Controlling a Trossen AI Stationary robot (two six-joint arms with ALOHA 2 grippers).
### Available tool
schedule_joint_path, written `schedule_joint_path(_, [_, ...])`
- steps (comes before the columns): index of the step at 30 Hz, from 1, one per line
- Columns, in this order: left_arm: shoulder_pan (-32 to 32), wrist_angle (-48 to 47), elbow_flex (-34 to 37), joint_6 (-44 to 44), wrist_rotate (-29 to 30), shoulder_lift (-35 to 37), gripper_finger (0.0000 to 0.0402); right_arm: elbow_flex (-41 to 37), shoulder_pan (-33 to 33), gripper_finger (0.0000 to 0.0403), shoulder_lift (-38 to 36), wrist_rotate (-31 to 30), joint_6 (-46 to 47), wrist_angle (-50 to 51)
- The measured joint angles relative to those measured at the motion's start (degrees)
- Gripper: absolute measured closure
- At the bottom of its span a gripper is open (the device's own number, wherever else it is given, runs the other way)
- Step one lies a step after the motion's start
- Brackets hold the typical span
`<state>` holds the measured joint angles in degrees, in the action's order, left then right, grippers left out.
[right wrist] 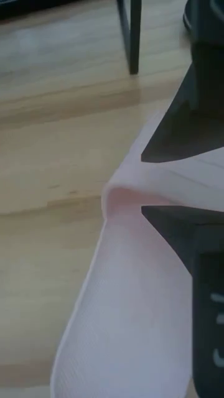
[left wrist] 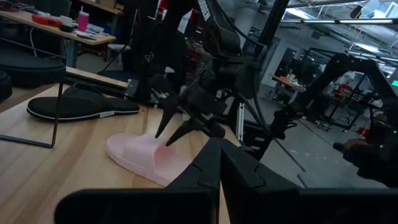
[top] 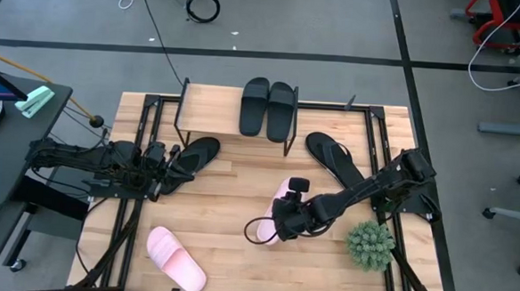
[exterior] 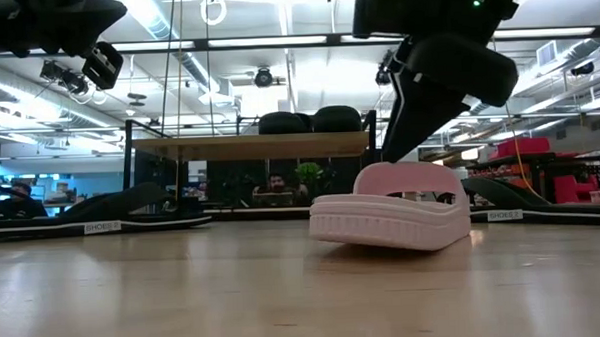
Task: Pick and place slides into the shelf
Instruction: Put the pink slipper on the shelf
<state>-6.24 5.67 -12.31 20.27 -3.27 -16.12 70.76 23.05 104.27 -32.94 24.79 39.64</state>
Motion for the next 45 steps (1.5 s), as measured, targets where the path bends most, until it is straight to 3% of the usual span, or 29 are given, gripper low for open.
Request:
schedule_joint_path(12, [0.0, -0.02, 0.0, 0.0, 0.0, 0.0, 0.038, -3.38, -0.05, 0.0274, 0.26, 1.16, 4.45, 0.11])
schedule_joint_path(19, [0.0, 0.0, 0.02, 0.0, 0.0, -0.02, 0.0392, -4.57, -0.02, 0.0279, 0.26, -3.12, 5.12, 0.57])
schedule_joint_path(23, [0.0, 0.0, 0.02, -0.02, 0.0, -0.02, 0.0393, -4.59, -0.71, 0.031, 0.28, -3.64, 5.12, 1.26])
schedule_joint_path(27, [0.0, 0.0, 0.0, 0.0, 0.0, 0.0, 0.0386, -4.59, -1.29, 0.0382, 0.2, -3.71, 5.03, 1.22])
schedule_joint_path(31, [0.0, 0.04, 0.0, 0.02, 0.0, -0.02, 0.038, -4.07, -1.09, 0.0382, -0.59, -2.73, 3.49, -2.23])
schedule_joint_path(34, [0.0, 0.07, 0.01, 0.02, 0.0, -0.02, 0.0382, -2.2, -0.28, 0.0389, -2.39, -0.75, -2.22, -9.4])
schedule_joint_path(38, [0.0, 0.11, 0.0, -0.04, 0.0, -0.02, 0.0389, 0.59, 0.55, 0.039, -5.35, -0.14, -19.51, -22.22])
schedule_joint_path(43, [0.01, 0.48, 0.0, -0.04, 0.01, -0.02, 0.0393, 3.61, -3.01, 0.0389, -9.47, -7.96, -43.91, -34.79])
schedule_joint_path(45, [0.01, 1.22, 0.01, -0.1, 0.01, -0.02, 0.0391, 4.55, -6.47, 0.0394, -10.35, -8.18, -51.87, -41.34])
